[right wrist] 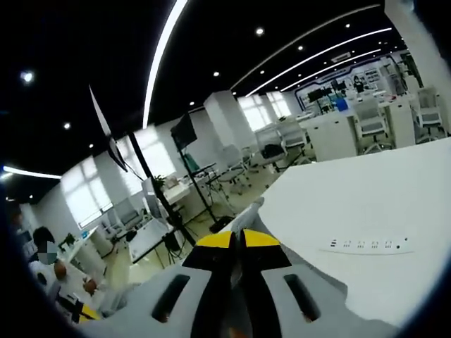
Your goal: Fold the towel on the table until its edges align and the towel forms a compact rectangular stack.
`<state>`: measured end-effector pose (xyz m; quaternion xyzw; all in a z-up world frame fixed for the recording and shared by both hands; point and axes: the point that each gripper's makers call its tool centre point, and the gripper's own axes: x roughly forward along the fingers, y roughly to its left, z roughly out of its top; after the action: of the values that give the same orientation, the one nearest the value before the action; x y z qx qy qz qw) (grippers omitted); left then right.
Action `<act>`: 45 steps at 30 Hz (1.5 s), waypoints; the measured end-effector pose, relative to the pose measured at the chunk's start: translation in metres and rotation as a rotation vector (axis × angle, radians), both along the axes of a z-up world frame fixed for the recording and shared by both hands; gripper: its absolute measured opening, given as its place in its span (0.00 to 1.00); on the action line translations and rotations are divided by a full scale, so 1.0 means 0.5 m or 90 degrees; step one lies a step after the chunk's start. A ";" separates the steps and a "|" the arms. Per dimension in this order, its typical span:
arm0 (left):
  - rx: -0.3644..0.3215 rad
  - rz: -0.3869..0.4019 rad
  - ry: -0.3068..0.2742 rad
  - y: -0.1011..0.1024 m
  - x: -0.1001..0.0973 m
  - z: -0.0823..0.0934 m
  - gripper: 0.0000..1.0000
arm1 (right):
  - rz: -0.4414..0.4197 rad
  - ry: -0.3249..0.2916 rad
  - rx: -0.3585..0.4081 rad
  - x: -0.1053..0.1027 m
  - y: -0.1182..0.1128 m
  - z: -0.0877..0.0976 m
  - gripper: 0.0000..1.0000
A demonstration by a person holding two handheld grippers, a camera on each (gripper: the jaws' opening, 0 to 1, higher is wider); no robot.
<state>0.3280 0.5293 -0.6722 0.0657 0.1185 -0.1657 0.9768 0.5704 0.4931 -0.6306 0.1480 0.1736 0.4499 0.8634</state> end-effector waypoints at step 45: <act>-0.069 0.153 -0.004 0.173 -0.040 -0.054 0.03 | 0.064 0.015 -0.019 -0.019 0.218 -0.086 0.01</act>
<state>0.3080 0.6161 -0.6990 -0.0017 0.1134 -0.0533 0.9921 0.5609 0.6020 -0.6737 0.1317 0.1976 0.4887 0.8395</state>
